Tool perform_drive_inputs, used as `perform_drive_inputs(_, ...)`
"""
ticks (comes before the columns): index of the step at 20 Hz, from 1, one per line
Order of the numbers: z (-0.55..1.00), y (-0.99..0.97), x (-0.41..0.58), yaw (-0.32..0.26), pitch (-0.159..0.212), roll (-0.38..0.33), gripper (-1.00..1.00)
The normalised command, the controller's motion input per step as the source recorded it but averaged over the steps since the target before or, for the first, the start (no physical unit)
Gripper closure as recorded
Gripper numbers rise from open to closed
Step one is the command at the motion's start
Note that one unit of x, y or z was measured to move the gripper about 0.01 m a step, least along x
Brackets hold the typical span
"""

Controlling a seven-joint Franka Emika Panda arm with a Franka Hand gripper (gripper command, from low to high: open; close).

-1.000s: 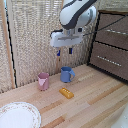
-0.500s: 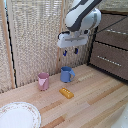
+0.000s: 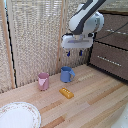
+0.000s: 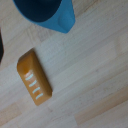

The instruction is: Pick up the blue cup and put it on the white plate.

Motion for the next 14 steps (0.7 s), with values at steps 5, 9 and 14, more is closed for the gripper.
perform_drive_inputs(5, -0.18, 0.00, 0.269, -0.080, 0.067, -0.039, -1.00)
perform_drive_inputs(9, -0.24, -0.05, 0.266, -0.059, 0.109, -0.056, -1.00)
perform_drive_inputs(14, -0.24, -0.08, 0.217, -0.029, 0.119, -0.065, -1.00)
